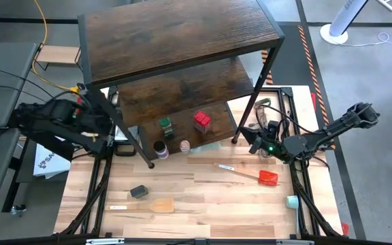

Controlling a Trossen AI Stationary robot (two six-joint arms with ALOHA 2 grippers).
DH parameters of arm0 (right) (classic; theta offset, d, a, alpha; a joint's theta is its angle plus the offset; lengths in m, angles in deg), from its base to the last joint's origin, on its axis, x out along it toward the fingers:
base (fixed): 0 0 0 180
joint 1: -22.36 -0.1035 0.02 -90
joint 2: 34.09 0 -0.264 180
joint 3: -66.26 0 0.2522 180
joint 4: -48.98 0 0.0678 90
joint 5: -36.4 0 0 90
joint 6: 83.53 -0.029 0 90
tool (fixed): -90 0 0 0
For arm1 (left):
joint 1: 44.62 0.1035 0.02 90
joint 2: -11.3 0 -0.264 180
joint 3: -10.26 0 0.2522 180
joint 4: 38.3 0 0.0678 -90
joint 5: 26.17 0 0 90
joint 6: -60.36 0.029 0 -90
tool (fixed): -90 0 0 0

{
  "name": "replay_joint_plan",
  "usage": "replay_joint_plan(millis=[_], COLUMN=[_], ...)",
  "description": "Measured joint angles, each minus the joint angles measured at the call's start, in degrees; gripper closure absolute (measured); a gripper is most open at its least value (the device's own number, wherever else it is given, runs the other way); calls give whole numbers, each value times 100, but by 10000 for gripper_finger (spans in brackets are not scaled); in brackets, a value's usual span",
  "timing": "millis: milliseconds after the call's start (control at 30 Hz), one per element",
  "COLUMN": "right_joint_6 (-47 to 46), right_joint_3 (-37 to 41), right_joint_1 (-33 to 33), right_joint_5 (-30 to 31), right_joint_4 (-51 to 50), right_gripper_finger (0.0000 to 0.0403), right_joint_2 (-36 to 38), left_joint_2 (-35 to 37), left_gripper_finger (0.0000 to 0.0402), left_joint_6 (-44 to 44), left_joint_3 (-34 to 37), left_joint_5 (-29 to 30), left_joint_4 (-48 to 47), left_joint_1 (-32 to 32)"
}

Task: Shelf spices
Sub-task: Adjust the shelf on the table

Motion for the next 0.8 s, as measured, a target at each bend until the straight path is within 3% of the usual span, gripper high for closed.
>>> replay_joint_plan(millis=[100, 167, 400, 667, 800], right_joint_6=[6, 6, 6, 4, 6], right_joint_3=[0, 0, 0, 0, 0], right_joint_1=[0, 2, 2, 4, 4], right_joint_5=[2, 2, 0, 2, 2], right_joint_4=[-1, -2, -2, 0, 0], right_gripper_finger=[403, 403, 403, 403, 403], right_joint_2=[0, 0, 0, 2, 2], left_joint_2=[118, 213, 551, 661, 669], left_gripper_finger=[401, 401, 401, 401, 401], left_joint_6=[385, 608, 1180, 1029, 1410], left_joint_3=[36, 229, 1216, 1640, 1637], left_joint_5=[-874, -952, -287, 830, 1602], left_joint_4=[301, 767, 2421, 2539, 2535], left_joint_1=[-100, -200, -244, 176, 579])
